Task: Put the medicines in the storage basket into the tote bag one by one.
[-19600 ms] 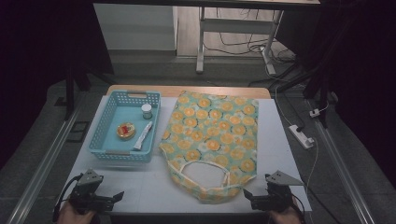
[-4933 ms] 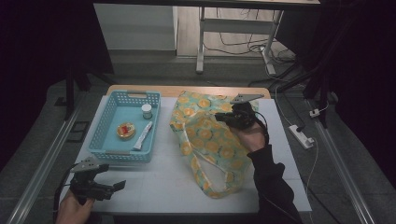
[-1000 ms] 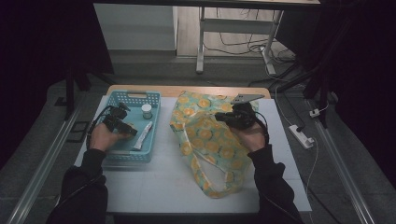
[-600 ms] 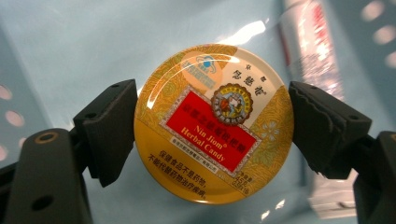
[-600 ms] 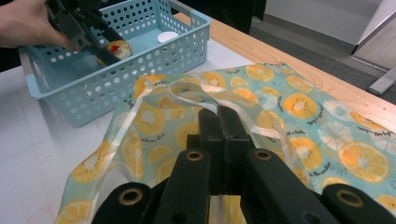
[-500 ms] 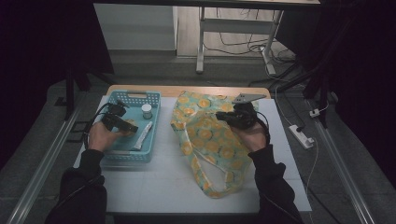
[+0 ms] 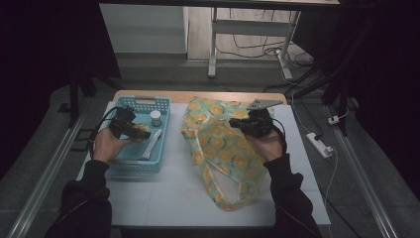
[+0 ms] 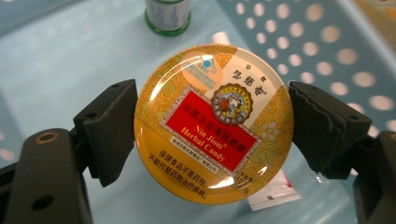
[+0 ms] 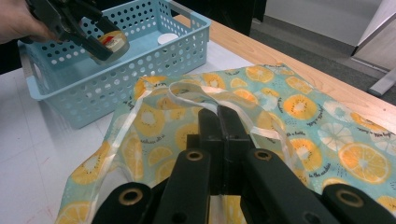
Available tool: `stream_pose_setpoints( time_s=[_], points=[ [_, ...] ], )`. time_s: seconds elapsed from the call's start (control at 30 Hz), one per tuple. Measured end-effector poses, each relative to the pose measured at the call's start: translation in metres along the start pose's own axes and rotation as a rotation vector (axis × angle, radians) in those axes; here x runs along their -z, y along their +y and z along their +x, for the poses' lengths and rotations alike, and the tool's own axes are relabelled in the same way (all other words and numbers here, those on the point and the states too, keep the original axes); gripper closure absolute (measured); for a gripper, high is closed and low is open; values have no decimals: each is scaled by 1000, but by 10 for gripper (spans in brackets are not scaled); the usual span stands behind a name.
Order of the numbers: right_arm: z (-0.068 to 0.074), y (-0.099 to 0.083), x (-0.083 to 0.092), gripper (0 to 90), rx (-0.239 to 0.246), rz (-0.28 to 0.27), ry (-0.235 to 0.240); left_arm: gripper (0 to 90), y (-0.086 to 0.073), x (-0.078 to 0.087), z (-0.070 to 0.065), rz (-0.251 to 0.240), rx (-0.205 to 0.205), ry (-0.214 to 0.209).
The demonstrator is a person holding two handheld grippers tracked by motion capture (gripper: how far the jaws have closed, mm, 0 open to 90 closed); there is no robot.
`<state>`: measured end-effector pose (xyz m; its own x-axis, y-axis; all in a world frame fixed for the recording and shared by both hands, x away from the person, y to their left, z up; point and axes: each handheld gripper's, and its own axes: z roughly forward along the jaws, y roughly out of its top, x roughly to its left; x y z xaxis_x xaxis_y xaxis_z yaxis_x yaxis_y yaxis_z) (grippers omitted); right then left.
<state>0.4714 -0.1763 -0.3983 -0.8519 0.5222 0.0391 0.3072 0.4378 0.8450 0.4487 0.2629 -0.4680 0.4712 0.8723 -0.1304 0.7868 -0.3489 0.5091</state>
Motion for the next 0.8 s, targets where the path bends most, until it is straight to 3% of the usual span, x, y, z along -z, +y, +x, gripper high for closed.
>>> stream_pose_setpoints(
  time_s=[0.27, 0.5, 0.8],
  points=[
    [0, -1, -1, 900, -6, 2, 1, 202, -1, 13, -9, -39, -10, -60],
    [0, -1, -2, 900, -8, 2, -1, 202, 0, 22, -22, -62, -44, -99],
    [0, -1, -2, 900, -9, -1, 0, 202, 7, 29, -51, -74, -110, -141]
  ],
)
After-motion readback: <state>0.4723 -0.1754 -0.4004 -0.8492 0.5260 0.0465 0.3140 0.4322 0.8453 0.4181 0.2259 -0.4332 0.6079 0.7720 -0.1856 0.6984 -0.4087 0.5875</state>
